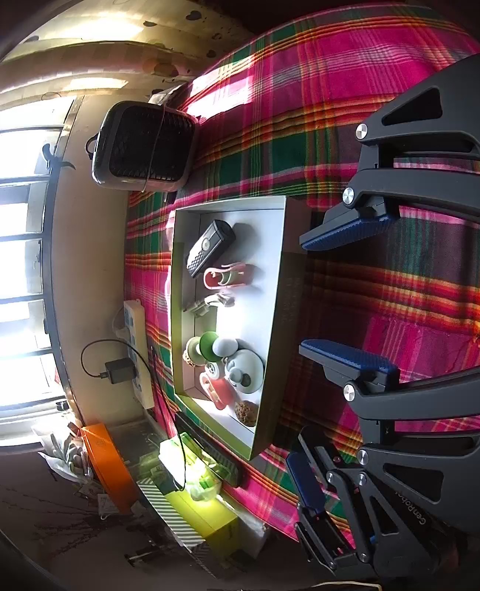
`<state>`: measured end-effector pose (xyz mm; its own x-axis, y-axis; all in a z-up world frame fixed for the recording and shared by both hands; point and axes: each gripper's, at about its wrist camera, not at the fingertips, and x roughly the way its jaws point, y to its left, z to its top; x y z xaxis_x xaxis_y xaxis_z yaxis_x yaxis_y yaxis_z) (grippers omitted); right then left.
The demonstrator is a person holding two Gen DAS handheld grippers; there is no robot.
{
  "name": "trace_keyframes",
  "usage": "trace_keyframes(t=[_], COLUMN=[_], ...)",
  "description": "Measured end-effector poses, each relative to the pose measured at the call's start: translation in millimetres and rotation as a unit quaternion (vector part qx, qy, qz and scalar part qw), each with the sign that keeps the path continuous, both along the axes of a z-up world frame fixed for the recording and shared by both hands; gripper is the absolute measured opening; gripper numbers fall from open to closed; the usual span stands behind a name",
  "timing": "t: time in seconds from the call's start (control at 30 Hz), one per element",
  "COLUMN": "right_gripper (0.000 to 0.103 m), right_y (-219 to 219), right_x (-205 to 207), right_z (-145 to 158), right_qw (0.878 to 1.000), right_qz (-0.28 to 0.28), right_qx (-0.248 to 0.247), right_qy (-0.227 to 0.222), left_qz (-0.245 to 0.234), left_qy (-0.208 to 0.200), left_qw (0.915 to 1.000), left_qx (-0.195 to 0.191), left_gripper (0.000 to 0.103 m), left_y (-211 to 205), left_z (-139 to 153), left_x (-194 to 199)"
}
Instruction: Organize objects
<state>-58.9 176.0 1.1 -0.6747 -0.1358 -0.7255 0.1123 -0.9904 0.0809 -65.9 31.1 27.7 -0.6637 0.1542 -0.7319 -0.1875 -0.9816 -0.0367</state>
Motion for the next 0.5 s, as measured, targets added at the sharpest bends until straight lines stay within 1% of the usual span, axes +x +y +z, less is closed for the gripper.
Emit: trace_keyframes(t=[0.2,0.37,0.5], right_gripper=[0.052,0.053,0.056], right_y=[4.6,9.3,12.8], right_x=[13.4,23.9,28.9], right_z=[-15.4,-21.4,-25.1], right_qw=[1.0,0.999,0.999], right_qz=[-0.011,-0.019,-0.026], right_qx=[0.005,0.006,0.01], right_qy=[-0.023,-0.029,-0.034], left_qz=[0.007,0.013,0.014], left_qy=[-0.012,-0.015,-0.017], left_qw=[0.9999,0.9998,0.9995], left_qx=[-0.005,-0.009,-0.022], left_gripper=[0.03,0.03,0.03], left_y=[-0.2,-1.0,3.0], left_z=[-9.3,-14.0,-18.4], left_x=[10.4,18.2,24.2])
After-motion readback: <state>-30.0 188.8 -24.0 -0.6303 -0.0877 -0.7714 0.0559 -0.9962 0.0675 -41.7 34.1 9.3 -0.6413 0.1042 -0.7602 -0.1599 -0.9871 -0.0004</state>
